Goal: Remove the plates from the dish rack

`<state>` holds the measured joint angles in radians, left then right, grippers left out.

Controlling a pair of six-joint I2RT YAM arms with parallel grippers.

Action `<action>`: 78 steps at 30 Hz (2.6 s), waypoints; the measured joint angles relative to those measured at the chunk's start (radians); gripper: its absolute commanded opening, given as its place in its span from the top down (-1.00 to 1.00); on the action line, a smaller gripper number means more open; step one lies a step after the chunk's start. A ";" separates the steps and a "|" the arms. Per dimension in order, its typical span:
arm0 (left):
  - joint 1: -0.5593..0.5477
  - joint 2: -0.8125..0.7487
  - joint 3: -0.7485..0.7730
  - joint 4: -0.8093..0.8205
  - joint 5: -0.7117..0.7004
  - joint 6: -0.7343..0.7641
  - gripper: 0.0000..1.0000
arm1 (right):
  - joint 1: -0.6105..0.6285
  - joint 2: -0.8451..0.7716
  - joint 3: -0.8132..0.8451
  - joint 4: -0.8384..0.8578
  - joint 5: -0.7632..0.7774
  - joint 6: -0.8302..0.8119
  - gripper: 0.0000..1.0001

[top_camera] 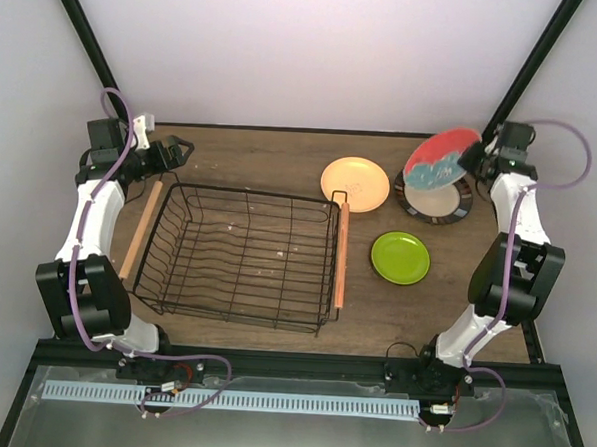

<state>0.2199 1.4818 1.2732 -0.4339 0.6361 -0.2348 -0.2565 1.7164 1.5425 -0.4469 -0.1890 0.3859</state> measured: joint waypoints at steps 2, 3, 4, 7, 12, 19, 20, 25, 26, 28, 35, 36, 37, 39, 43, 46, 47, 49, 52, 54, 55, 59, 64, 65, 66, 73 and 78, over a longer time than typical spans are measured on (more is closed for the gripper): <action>0.000 0.000 0.000 -0.003 -0.002 0.002 -0.99 | -0.016 0.008 -0.085 -0.018 -0.025 0.054 0.99; 0.000 0.000 0.000 -0.003 -0.002 0.003 -1.00 | -0.018 0.011 -0.121 -0.024 -0.035 0.077 0.99; 0.000 0.000 0.000 -0.005 -0.003 0.004 -1.00 | -0.022 0.011 -0.156 -0.026 -0.047 0.100 0.99; 0.000 0.000 0.000 -0.006 -0.003 0.005 -1.00 | -0.036 0.010 -0.233 0.013 -0.103 0.182 0.99; 0.000 -0.005 0.000 -0.010 -0.006 0.011 -1.00 | -0.082 0.006 -0.314 0.129 -0.155 0.278 0.99; 0.000 -0.010 0.000 -0.012 -0.011 0.023 -1.00 | -0.120 0.012 -0.354 0.172 -0.140 0.323 0.98; 0.000 -0.010 0.000 -0.014 -0.014 0.024 -1.00 | -0.121 0.017 -0.354 0.179 -0.140 0.327 0.95; 0.000 -0.010 0.000 -0.017 -0.020 0.028 -1.00 | -0.121 0.056 -0.350 0.225 -0.163 0.341 0.58; 0.000 -0.010 0.000 -0.017 -0.022 0.029 -1.00 | -0.121 0.068 -0.346 0.225 -0.166 0.344 0.50; 0.000 -0.010 0.000 -0.017 -0.023 0.029 -1.00 | -0.121 0.093 -0.343 0.229 -0.173 0.341 0.37; 0.000 -0.009 0.000 -0.017 -0.026 0.029 -1.00 | -0.122 0.164 -0.314 0.161 -0.179 0.322 -0.02; 0.000 -0.009 0.000 -0.017 -0.025 0.029 -1.00 | -0.122 0.172 -0.303 0.148 -0.179 0.317 -0.06; 0.000 -0.008 0.000 -0.017 -0.025 0.029 -1.00 | -0.122 0.178 -0.292 0.138 -0.178 0.312 -0.10; 0.000 -0.005 0.000 -0.016 -0.025 0.029 -1.00 | -0.121 0.183 -0.266 0.111 -0.173 0.295 -0.15; 0.000 0.008 0.000 -0.016 -0.024 0.029 -1.00 | -0.122 0.184 -0.232 0.074 -0.155 0.272 -0.22; 0.000 0.019 0.000 -0.016 -0.023 0.028 -1.00 | -0.122 0.187 -0.216 0.044 -0.140 0.254 -0.25; 0.000 0.022 0.000 -0.016 -0.022 0.027 -1.00 | -0.122 0.190 -0.206 0.027 -0.132 0.249 -0.26; 0.000 0.030 0.000 -0.016 -0.022 0.026 -1.00 | -0.122 0.200 -0.189 0.002 -0.119 0.239 -0.26; 0.000 0.040 0.000 -0.016 -0.022 0.026 -1.00 | -0.121 0.218 -0.161 -0.032 -0.101 0.220 -0.26; 0.000 0.040 0.000 -0.015 -0.022 0.026 -1.00 | -0.120 0.224 -0.146 -0.048 -0.092 0.208 -0.26; 0.000 0.040 0.000 -0.013 -0.021 0.026 -1.00 | -0.119 0.225 -0.143 -0.053 -0.090 0.201 -0.26; 0.000 0.040 0.000 -0.008 -0.021 0.026 -1.00 | -0.117 0.235 -0.125 -0.071 -0.084 0.178 -0.26; 0.000 0.043 0.000 -0.006 -0.021 0.025 -1.00 | -0.094 0.266 -0.083 -0.095 -0.065 0.160 -0.27; 0.000 0.044 0.000 -0.006 -0.022 0.025 -1.00 | -0.090 0.271 -0.079 -0.097 -0.060 0.157 -0.26; 0.000 0.045 0.000 -0.006 -0.022 0.025 -1.00 | -0.086 0.275 -0.077 -0.099 -0.053 0.153 -0.27; 0.000 0.045 0.000 -0.005 -0.022 0.025 -1.00 | -0.067 0.280 -0.064 -0.115 0.012 0.129 -0.32; 0.000 0.045 0.000 -0.003 -0.022 0.025 -1.00 | -0.056 0.272 -0.063 -0.119 0.056 0.107 -0.44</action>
<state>0.2199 1.5269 1.2732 -0.4374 0.6140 -0.2096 -0.3130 1.9884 1.4792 -0.5663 -0.1329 0.4931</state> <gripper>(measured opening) 0.998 0.688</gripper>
